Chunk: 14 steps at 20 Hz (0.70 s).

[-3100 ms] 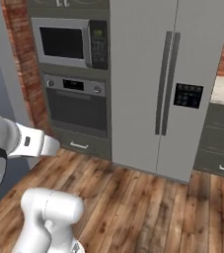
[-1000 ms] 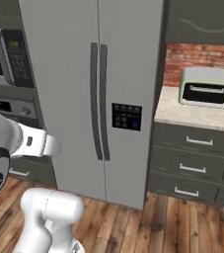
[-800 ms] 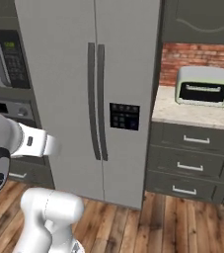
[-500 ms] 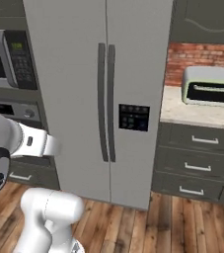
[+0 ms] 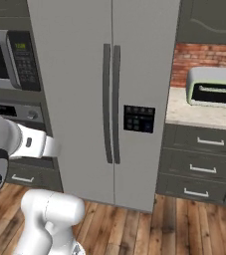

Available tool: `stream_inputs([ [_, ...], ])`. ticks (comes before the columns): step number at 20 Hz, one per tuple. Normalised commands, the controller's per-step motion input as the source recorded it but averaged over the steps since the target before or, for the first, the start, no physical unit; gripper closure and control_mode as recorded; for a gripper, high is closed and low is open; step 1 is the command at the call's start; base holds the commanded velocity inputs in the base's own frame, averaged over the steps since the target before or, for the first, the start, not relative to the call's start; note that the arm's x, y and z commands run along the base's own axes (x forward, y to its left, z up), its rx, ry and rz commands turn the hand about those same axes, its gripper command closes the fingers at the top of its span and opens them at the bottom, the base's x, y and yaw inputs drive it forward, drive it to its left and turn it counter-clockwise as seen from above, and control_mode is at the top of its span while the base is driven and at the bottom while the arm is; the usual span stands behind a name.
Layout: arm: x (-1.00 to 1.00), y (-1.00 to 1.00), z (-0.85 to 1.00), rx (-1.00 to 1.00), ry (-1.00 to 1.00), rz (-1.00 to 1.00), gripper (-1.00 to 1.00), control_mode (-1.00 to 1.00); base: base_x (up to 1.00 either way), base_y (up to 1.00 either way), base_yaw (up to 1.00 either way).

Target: Retrieve the fish from the fridge and place it on the saucepan with marinade on the stove.

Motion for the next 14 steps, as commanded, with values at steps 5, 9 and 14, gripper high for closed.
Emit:
stream_inputs([
  [5,0.00,0.00,0.00,0.00,0.00,0.00,-1.00,1.00,0.05,0.00,0.00],
  [9,0.47,0.00,0.00,0.00,0.00,0.00,-1.00,-1.00,0.10,0.00,0.00],
  [14,0.93,-0.04,0.00,0.04,-0.02,0.00,-1.00,-1.00,0.00,0.00,0.00],
])
